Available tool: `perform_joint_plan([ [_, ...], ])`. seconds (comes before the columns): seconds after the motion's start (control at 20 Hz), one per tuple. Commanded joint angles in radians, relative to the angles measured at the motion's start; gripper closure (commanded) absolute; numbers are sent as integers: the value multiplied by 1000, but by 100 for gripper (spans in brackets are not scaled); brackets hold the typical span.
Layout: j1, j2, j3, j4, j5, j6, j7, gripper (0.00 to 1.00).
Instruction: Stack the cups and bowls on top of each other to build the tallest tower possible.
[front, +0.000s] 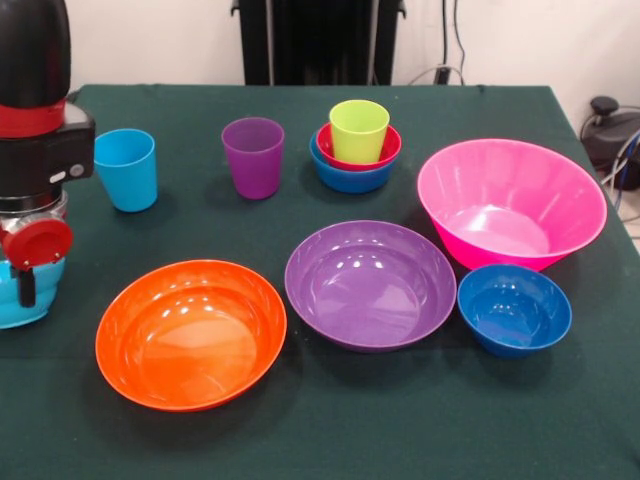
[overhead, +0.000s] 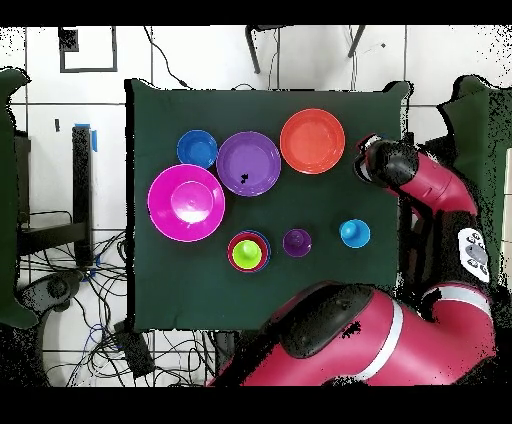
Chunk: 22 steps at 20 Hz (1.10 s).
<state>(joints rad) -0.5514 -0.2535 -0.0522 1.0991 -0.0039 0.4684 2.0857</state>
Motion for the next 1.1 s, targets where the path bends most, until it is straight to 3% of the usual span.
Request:
perform_joint_plan([
  [0.05, 22, 17, 74, -16, -71, 39, -74, 100],
  [0.35, 82, -130, 36, 152, -51, 21, 19, 100],
  [0.7, 129, -300, 13, 279, -42, 75, 12, 100],
  [0.95, 177, -377, -27, 355, -13, 148, 60, 100],
  [1.1, 199, -403, -41, 415, 15, 140, 112, 100],
])
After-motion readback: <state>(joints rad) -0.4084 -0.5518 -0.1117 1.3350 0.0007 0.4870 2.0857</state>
